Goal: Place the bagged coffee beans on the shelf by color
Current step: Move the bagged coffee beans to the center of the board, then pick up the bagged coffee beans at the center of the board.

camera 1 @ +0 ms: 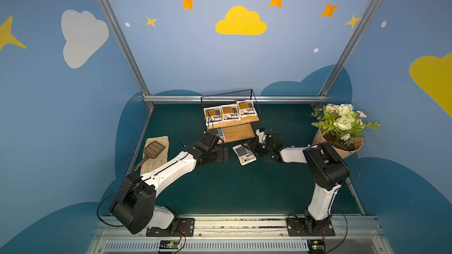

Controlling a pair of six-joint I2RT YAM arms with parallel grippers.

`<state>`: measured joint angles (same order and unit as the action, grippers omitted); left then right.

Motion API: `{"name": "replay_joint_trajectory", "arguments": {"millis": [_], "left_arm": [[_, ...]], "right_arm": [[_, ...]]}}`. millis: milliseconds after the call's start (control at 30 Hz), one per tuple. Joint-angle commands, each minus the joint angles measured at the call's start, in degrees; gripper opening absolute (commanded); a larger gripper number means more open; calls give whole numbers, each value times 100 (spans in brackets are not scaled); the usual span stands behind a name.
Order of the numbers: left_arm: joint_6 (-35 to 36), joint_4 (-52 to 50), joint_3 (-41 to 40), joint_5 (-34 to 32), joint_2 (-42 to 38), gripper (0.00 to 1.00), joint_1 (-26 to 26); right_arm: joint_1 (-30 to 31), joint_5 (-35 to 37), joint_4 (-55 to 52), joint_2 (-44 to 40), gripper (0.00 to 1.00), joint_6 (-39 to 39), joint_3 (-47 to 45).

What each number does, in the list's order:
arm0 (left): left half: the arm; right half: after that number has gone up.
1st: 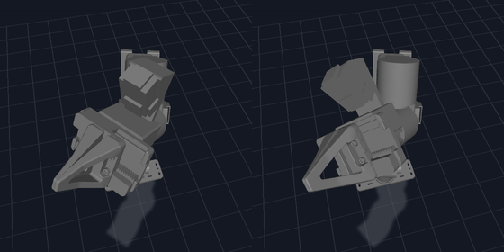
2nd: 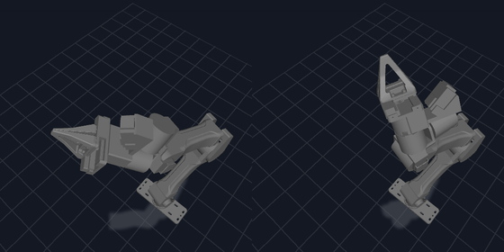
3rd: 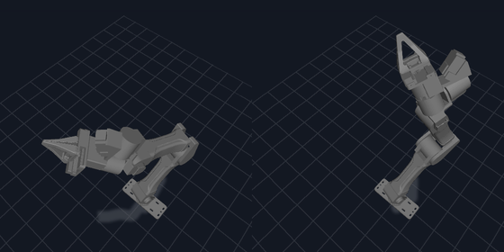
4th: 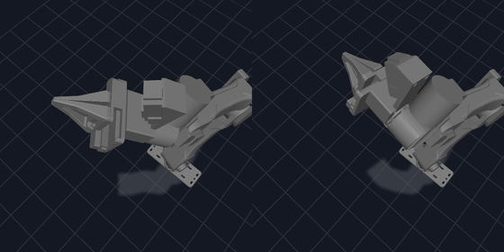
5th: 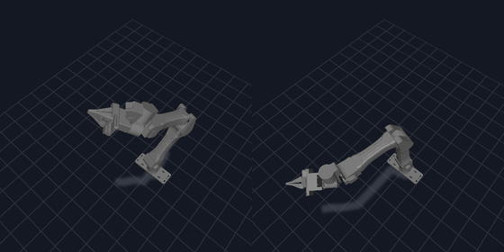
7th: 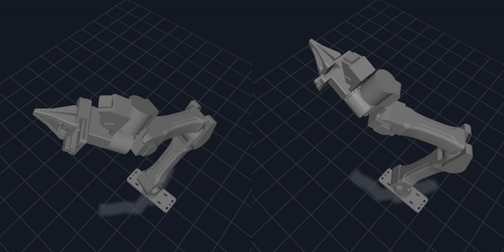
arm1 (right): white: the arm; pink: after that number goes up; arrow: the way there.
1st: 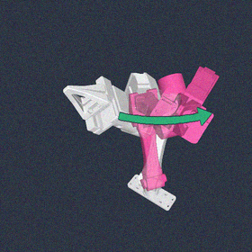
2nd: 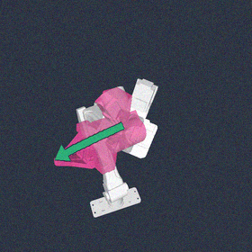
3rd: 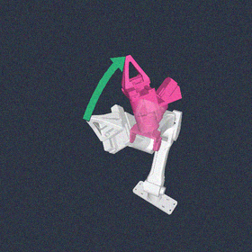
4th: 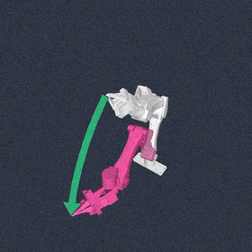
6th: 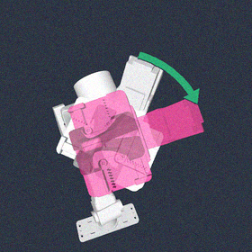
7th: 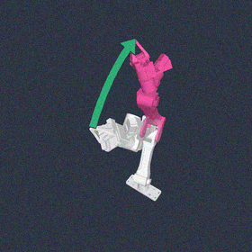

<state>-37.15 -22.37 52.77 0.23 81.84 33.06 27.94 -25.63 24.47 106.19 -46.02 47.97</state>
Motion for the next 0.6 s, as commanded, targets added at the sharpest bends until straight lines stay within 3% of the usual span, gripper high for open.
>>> {"name": "replay_joint_trajectory", "arguments": {"millis": [0,333,567], "left_arm": [[160,82,202,-117,278,100,118],[371,-275,1198,-1504,1474,100,752],[366,-673,1901,-2100,2227,100,781]], "right_arm": [[47,168,-394,-550,87,-204,-619],[195,875,-1196,-2695,90,-986,-1705],[605,1435,-1203,-3457,91,-2235,-2424]]}}
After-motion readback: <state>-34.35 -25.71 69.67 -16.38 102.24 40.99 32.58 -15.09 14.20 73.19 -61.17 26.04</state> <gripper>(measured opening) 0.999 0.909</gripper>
